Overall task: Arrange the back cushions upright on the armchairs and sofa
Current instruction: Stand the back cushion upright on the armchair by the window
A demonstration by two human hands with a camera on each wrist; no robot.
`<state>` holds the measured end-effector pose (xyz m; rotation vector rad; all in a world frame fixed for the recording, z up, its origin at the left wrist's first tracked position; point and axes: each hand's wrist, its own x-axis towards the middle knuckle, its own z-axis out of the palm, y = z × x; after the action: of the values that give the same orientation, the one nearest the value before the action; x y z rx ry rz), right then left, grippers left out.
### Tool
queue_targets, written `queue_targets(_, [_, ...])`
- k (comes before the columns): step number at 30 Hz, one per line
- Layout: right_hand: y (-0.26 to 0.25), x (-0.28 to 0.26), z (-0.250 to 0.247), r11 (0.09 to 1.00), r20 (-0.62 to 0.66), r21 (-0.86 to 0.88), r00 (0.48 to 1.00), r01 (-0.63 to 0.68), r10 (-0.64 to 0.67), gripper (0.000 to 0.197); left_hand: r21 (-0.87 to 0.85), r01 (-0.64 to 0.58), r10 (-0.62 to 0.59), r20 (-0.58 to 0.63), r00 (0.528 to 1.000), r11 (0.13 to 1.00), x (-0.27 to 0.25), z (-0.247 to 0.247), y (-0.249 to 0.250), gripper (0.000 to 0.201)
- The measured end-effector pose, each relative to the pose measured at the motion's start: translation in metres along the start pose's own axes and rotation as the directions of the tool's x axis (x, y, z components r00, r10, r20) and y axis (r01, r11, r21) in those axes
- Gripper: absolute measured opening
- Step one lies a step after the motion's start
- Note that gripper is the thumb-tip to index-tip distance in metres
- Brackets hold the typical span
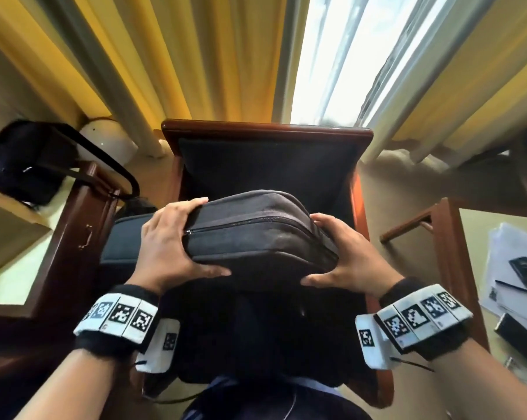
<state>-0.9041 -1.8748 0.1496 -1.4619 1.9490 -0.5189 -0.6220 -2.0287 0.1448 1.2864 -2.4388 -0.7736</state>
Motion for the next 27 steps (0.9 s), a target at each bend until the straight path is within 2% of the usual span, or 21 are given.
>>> queue_targets(2, [-0.024,-0.005,-0.008,0.998,-0.045,-0.004,0.997,0.063,-0.063,0.122,0.035,-0.029,0.030,-0.009,1.000,0.999,-0.001,0.008,0.014,0.121])
queue_targets(5, [-0.050,-0.003,-0.020,0.981,-0.128,-0.139,0.980,0.137,-0.155,0.130,0.110,-0.060,0.063,-0.019,0.998,0.992,0.005,0.021,0.035,0.123])
queue_targets(7, [-0.060,-0.001,-0.026,0.956,-0.128,-0.265,0.978,0.126,-0.164,0.129,0.141,-0.076,0.078,-0.007,0.997,0.987,0.008,0.025,0.041,0.127])
queue_targets(9, [-0.065,-0.001,-0.024,0.948,-0.137,-0.306,0.981,0.086,-0.134,0.123,0.138,-0.105,0.101,0.032,0.994,0.985,0.007,0.024,0.037,0.128])
queue_targets(13, [-0.057,-0.009,-0.016,0.975,-0.176,-0.197,0.975,0.103,-0.138,0.105,0.147,-0.186,0.154,0.206,0.966,0.971,0.004,0.002,-0.003,0.127])
queue_targets(15, [-0.049,-0.012,-0.013,0.988,-0.205,-0.111,0.970,0.107,-0.129,0.102,0.217,-0.112,0.059,0.239,0.969,0.970,0.002,-0.011,-0.033,0.129])
queue_targets(17, [-0.047,-0.014,-0.008,0.991,-0.241,-0.055,0.962,0.119,-0.129,0.101,0.269,-0.007,-0.053,0.215,0.975,0.963,-0.002,-0.019,-0.054,0.129])
queue_targets(20, [-0.047,-0.011,-0.003,0.984,-0.302,-0.054,0.937,0.169,-0.177,0.098,0.281,0.052,-0.105,0.175,0.979,0.958,-0.005,-0.019,-0.061,0.119])
queue_targets(23, [-0.033,-0.003,-0.016,0.976,-0.402,-0.029,0.892,0.216,-0.209,0.094,0.271,-0.010,-0.024,0.122,0.992,0.962,0.005,-0.029,-0.038,0.106])
queue_targets(27, [-0.017,-0.019,-0.054,0.951,-0.558,0.217,0.827,0.222,-0.066,0.084,0.320,-0.202,0.191,0.066,0.979,0.926,0.020,-0.066,0.036,0.089])
